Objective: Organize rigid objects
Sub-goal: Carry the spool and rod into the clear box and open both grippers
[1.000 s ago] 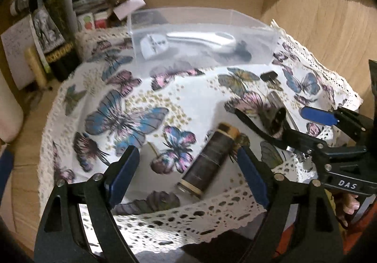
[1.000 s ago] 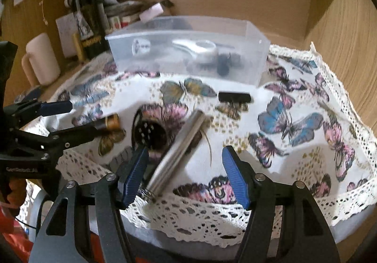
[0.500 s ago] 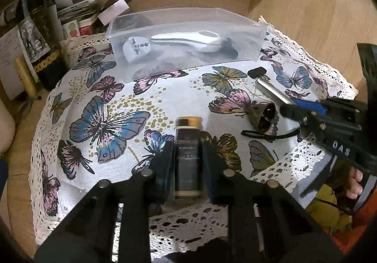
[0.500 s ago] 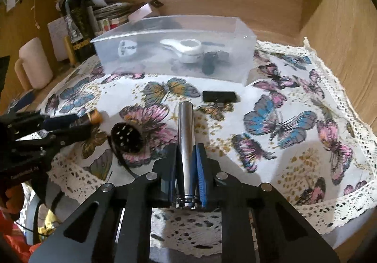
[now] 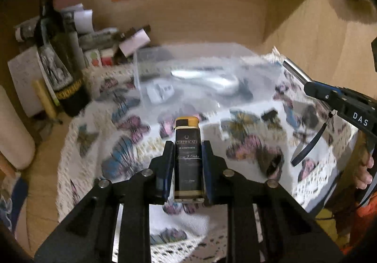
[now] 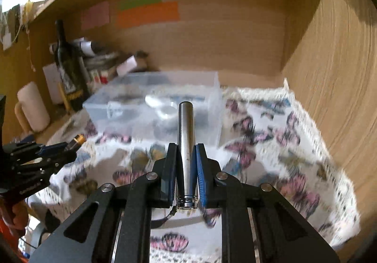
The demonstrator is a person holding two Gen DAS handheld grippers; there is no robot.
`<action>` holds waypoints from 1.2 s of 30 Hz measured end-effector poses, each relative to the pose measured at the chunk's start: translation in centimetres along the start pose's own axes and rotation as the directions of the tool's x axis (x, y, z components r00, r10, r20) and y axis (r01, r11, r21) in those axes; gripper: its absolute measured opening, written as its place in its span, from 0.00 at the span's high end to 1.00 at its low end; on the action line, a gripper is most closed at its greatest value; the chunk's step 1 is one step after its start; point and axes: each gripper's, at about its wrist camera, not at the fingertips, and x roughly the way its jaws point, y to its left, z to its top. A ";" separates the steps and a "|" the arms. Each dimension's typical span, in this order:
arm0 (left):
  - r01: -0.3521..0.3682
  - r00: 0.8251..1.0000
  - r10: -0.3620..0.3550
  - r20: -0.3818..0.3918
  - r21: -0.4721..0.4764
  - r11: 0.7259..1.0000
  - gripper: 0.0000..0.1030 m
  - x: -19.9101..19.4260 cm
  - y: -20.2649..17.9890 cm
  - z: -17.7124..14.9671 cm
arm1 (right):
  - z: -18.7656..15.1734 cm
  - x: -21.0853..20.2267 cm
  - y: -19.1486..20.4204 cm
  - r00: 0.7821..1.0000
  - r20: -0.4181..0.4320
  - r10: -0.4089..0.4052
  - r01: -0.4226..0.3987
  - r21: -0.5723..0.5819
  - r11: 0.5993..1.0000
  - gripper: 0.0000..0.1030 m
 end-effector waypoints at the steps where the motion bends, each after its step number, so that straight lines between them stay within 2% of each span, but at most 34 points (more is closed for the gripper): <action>1: -0.003 1.000 0.003 0.013 -0.005 1.000 0.78 -0.2 0.2 0.6 | 0.7 0.0 0.0 1.000 0.014 0.002 -0.002 -0.003 1.000 0.86; 10: -0.053 0.994 0.055 0.097 -0.026 0.998 0.78 -0.4 2.3 5.8 | 5.9 0.1 0.5 0.994 0.113 0.009 -0.003 -0.058 0.998 0.86; 17: -0.033 0.994 0.038 0.105 -0.046 0.998 0.78 0.9 2.8 9.5 | 9.7 1.8 0.8 0.988 0.154 0.032 -0.019 -0.081 0.997 0.86; 22: -0.027 0.994 0.030 0.102 -0.029 0.999 0.78 2.5 2.5 11.6 | 11.4 4.1 0.6 0.988 0.156 0.019 -0.005 -0.090 0.996 0.86; 26: -0.023 0.997 0.025 0.078 -0.021 1.000 0.78 4.5 2.4 12.6 | 11.6 7.0 0.2 0.993 0.114 -0.002 0.013 -0.094 0.996 0.86; 31: 0.000 1.000 0.000 -0.002 -0.012 1.000 0.78 8.2 2.1 12.8 | 10.7 11.2 -0.6 1.000 -0.002 0.002 -0.002 -0.077 0.997 0.86; 36: 0.015 0.997 -0.016 -0.074 -0.011 1.000 0.78 11.3 1.7 12.3 | 9.4 14.2 -0.3 0.994 -0.108 0.002 -0.011 -0.083 0.997 0.86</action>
